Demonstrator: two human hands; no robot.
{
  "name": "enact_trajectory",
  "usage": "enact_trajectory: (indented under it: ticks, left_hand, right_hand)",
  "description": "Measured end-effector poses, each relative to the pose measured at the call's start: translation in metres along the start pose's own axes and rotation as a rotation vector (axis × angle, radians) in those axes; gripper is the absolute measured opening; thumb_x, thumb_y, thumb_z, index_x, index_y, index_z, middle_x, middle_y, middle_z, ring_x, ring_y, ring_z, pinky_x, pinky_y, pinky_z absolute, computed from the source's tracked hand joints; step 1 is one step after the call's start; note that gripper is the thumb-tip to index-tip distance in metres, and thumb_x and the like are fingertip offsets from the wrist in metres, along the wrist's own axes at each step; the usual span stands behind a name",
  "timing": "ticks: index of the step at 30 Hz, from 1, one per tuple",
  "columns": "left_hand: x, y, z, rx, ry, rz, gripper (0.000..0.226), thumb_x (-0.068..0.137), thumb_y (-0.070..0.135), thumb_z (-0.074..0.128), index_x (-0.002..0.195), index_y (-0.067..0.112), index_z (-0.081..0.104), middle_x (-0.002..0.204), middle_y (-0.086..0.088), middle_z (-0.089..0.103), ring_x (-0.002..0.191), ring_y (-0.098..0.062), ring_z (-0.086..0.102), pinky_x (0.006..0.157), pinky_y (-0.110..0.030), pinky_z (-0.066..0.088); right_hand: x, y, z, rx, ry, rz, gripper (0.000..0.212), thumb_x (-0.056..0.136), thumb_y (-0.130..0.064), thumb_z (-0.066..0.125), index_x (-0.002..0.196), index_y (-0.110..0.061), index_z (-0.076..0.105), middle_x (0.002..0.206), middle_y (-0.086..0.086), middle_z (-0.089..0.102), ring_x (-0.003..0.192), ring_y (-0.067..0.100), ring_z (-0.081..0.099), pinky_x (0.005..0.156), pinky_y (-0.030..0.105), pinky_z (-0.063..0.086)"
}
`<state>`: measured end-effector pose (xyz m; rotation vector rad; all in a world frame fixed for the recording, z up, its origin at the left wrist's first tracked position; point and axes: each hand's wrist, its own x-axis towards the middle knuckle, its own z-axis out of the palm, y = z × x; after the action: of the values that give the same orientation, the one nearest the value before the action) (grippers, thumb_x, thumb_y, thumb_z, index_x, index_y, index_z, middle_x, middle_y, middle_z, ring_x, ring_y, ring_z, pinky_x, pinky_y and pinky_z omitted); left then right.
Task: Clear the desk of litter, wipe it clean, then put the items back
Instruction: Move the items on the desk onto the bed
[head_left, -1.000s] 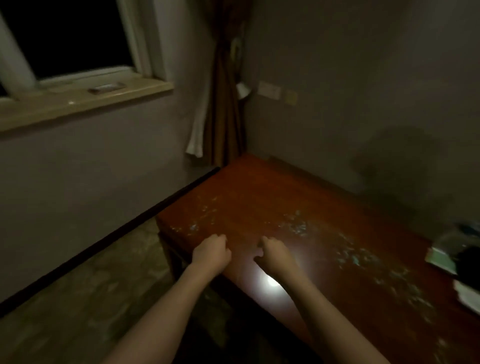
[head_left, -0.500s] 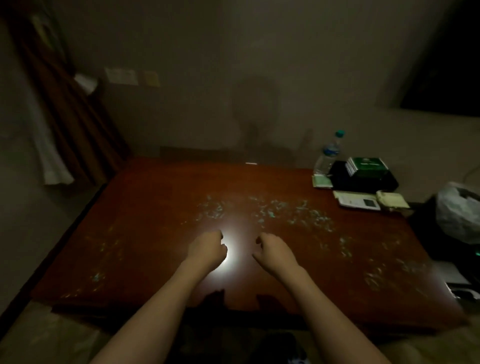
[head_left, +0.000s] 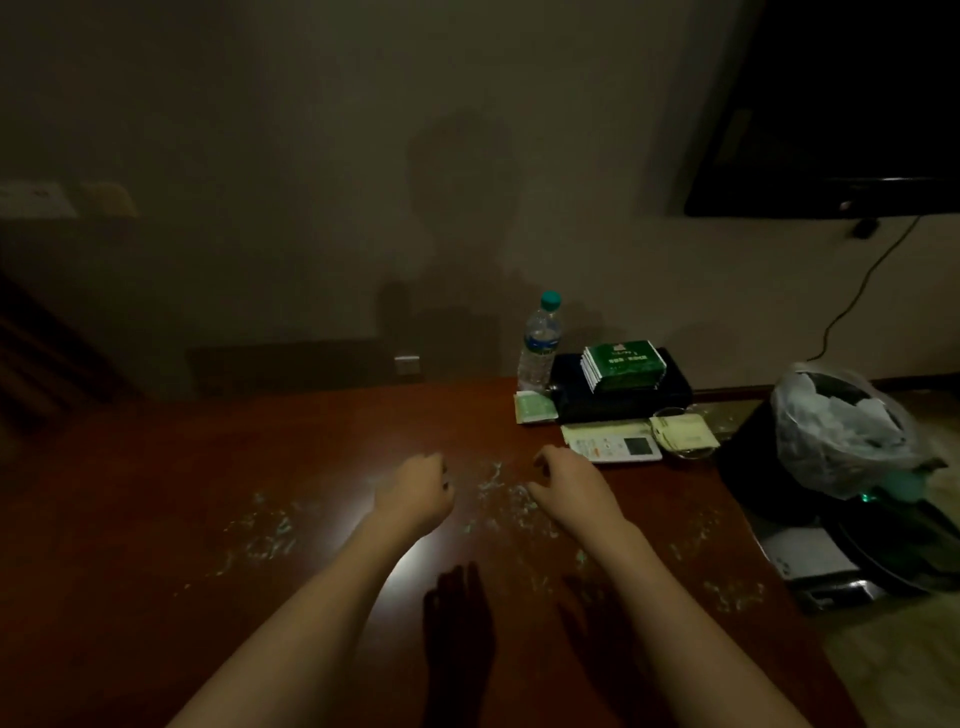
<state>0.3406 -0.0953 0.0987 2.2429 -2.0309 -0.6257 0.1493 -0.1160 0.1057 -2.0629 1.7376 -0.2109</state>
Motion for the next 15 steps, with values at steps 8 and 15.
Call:
enact_trajectory:
  ticks: [8,15]
  left_hand:
    - [0.055,0.033,0.028,-0.098,-0.082,-0.107,0.035,0.093,0.024,0.047,0.124,0.009,0.053,0.118,-0.01,0.058,0.105,-0.026,0.056,0.089,-0.035,0.049]
    - [0.132,0.05,0.033,-0.131,-0.087,-0.192,0.047,0.094,0.034,0.051,0.134,0.011,0.042,0.129,-0.012,0.052,0.108,-0.028,0.056,0.085,-0.036,0.047]
  right_hand:
    - [0.082,0.023,-0.013,0.029,-0.076,-0.06,0.039,0.09,-0.023,0.06,0.126,-0.009,0.054,0.123,0.009,0.058,0.112,0.024,0.055,0.088,0.034,0.046]
    - [0.128,0.049,-0.028,0.13,-0.024,0.056,0.037,0.089,-0.027,0.063,0.121,-0.008,0.055,0.119,0.011,0.057,0.108,0.026,0.056,0.086,0.037,0.049]
